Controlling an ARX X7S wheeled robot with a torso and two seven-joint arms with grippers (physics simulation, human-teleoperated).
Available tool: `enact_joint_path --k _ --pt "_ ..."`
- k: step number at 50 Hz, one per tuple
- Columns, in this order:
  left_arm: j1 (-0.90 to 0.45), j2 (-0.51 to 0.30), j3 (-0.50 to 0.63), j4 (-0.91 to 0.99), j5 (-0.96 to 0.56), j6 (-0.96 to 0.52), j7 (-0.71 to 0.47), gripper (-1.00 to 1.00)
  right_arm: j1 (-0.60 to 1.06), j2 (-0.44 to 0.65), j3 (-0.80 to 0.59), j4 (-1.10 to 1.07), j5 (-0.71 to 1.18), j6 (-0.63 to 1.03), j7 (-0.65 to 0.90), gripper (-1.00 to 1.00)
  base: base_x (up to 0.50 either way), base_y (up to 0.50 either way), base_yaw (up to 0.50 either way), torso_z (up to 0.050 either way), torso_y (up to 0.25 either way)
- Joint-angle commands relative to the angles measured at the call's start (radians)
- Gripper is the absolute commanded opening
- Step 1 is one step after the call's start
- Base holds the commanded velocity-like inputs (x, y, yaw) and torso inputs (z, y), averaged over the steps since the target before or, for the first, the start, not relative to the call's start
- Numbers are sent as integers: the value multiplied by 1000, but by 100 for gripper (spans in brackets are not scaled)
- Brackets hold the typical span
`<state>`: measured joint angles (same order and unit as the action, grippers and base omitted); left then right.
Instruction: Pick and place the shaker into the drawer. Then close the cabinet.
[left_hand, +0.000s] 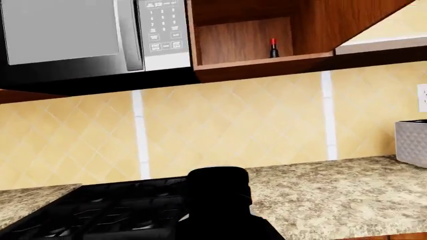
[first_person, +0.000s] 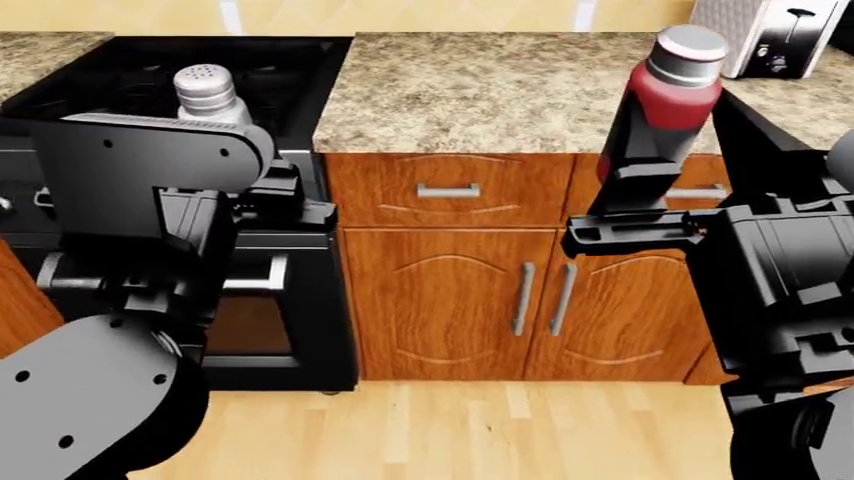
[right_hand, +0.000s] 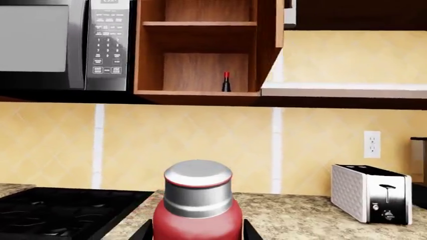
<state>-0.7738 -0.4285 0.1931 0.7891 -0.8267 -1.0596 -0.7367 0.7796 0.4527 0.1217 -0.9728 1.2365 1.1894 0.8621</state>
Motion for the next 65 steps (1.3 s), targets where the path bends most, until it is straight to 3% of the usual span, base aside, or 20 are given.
enact_joint_path --k 1,65 --pt "6 0 1 4 -14 5 -11 -100 -15 9 -1 -4 -10 -13 1 -100 2 -500 0 0 0" --pt "6 -10 24 5 -31 28 -27 -100 -44 54 -24 -4 18 -83 35 -100 2 -500 0 0 0"
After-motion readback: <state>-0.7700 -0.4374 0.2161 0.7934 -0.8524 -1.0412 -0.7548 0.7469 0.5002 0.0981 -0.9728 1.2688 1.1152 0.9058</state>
